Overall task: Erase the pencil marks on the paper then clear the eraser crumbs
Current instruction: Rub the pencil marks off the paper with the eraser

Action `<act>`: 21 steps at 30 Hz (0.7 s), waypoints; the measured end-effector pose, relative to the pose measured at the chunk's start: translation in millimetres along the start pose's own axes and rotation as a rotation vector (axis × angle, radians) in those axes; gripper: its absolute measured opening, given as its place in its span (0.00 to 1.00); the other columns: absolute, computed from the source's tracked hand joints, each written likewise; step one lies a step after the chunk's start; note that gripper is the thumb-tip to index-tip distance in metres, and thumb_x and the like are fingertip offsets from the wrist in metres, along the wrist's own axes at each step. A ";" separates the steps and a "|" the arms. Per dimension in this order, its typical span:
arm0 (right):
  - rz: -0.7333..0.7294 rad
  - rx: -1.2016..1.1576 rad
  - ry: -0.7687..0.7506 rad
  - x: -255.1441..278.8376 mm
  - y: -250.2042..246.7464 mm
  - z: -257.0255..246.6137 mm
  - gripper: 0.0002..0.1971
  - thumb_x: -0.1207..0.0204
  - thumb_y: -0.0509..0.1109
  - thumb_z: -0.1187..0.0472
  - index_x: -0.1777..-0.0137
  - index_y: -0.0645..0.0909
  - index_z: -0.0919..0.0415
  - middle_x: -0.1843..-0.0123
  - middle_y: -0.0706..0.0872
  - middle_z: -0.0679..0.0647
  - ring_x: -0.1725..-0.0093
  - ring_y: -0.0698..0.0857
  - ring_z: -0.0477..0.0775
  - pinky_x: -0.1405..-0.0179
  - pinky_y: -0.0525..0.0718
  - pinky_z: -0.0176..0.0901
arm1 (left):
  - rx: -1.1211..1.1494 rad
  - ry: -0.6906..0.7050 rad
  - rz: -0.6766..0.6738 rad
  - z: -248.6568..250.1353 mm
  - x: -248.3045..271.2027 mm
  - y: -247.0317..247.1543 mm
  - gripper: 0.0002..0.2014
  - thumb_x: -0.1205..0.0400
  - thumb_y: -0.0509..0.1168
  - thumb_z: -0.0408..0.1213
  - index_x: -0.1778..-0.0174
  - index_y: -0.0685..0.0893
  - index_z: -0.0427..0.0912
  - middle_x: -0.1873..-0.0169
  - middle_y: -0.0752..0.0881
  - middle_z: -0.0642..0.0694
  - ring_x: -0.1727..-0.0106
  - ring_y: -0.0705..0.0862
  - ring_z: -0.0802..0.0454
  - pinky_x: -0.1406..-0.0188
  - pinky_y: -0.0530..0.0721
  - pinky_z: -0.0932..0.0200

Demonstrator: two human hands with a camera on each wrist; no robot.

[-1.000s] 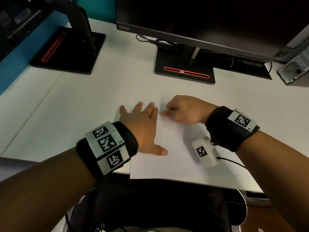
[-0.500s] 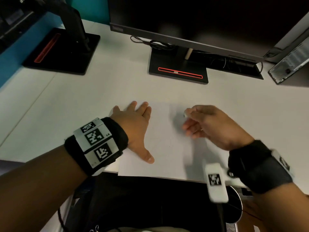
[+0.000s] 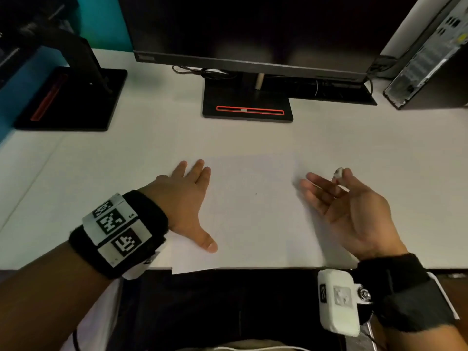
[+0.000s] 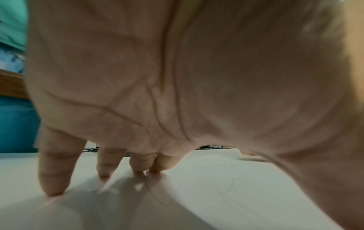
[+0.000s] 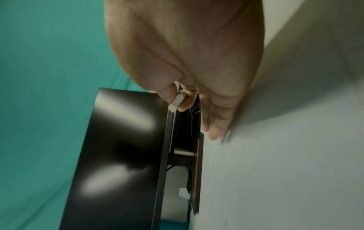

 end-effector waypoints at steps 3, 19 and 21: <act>-0.184 0.091 0.176 31.3 17.8 36.4 0.14 0.18 0.64 0.56 0.63 0.82 0.61 0.35 0.85 0.77 0.39 0.89 0.72 0.42 0.91 0.56 | 0.019 -0.005 0.004 2.2 -3.1 -2.1 0.79 0.42 0.72 0.81 0.13 0.28 0.42 0.15 0.24 0.46 0.12 0.31 0.40 0.14 0.57 0.37; -0.268 0.281 0.394 37.4 14.9 64.6 0.15 0.20 0.64 0.56 0.54 0.85 0.67 0.36 0.86 0.76 0.38 0.88 0.72 0.37 0.87 0.58 | 0.030 -0.022 -0.007 8.4 -5.0 -3.9 0.79 0.42 0.73 0.80 0.13 0.28 0.43 0.15 0.25 0.47 0.12 0.31 0.40 0.15 0.56 0.37; -0.254 0.353 0.498 35.1 11.0 78.6 0.20 0.21 0.64 0.56 0.38 0.78 0.74 0.35 0.85 0.78 0.39 0.89 0.73 0.37 0.87 0.60 | 0.029 -0.019 -0.002 8.0 -5.0 -3.4 0.79 0.42 0.73 0.80 0.13 0.28 0.43 0.15 0.25 0.47 0.12 0.31 0.40 0.15 0.57 0.37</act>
Point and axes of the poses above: each hand's wrist, its own x-axis away from the middle knuckle, its own y-axis out of the palm, z = x × y, the point moved 4 cm from there along -x, towards the middle knuckle
